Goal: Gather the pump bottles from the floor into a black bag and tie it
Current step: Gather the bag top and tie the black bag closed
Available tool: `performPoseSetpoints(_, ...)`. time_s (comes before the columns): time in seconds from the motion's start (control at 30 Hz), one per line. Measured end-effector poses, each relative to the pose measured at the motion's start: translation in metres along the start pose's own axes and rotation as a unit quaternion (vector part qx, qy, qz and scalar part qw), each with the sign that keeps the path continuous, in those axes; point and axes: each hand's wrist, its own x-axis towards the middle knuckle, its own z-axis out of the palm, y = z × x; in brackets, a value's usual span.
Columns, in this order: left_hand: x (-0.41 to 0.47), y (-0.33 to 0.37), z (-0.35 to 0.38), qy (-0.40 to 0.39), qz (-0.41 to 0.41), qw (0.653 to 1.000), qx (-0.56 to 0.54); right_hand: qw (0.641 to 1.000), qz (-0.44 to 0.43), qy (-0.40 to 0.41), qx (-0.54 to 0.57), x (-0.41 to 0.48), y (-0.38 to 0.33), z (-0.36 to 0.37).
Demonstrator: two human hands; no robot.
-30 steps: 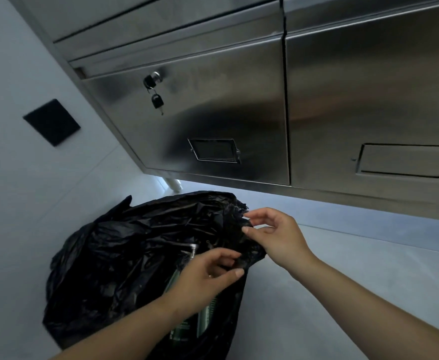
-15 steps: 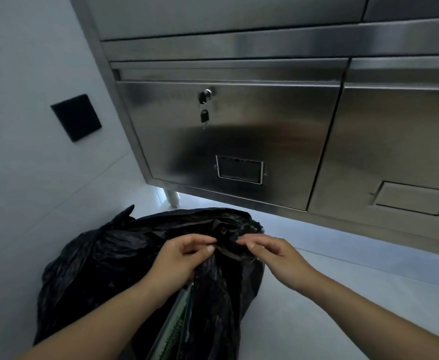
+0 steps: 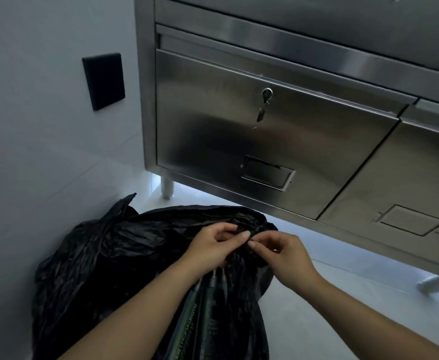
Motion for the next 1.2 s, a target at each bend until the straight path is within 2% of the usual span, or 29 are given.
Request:
performPoseSetpoints(0.07,0.004,0.001,0.006,0.020,0.004,1.000,-0.002,1.000,-0.001,-0.005,-0.016,0.001,-0.003,0.002)
performPoseSetpoints(0.17,0.007,0.002,0.007,0.030,-0.012,0.998,-0.058,1.000,0.020,0.010,0.017,-0.001,0.004,0.005)
performPoseSetpoints(0.27,0.005,-0.004,-0.004,0.048,0.007,0.998,-0.027,0.996,0.048,-0.018,0.070,0.002,0.016,0.009)
performPoseSetpoints(0.33,0.000,-0.009,-0.015,0.060,0.008,0.998,-0.024,0.990,0.070,-0.056,0.111,0.004,0.023,0.017)
performPoseSetpoints(0.5,-0.018,-0.015,-0.037,0.083,0.008,0.996,-0.015,0.957,0.055,-0.234,0.165,0.008,0.021,0.049)
performPoseSetpoints(0.63,-0.032,-0.018,-0.049,0.101,-0.021,0.995,0.006,0.942,0.010,-0.282,0.179,0.013,0.013,0.055)
performPoseSetpoints(0.7,-0.038,-0.019,-0.053,0.100,-0.036,0.994,0.025,0.950,-0.002,-0.265,0.167,0.016,0.012,0.050)
performPoseSetpoints(0.83,-0.042,-0.010,-0.060,0.134,-0.029,0.989,0.059,0.977,-0.014,-0.148,0.155,0.025,0.007,0.031)
performPoseSetpoints(0.97,-0.038,0.005,-0.066,0.147,0.002,0.986,0.074,0.973,-0.043,-0.071,0.214,0.031,-0.016,0.019)
performPoseSetpoints(1.1,-0.036,0.010,-0.074,0.148,0.013,0.983,0.103,0.972,-0.045,-0.093,0.211,0.019,-0.018,0.029)
performPoseSetpoints(1.2,-0.036,0.005,-0.092,0.164,0.055,0.968,0.182,0.979,-0.030,-0.115,0.164,0.007,-0.001,0.040)
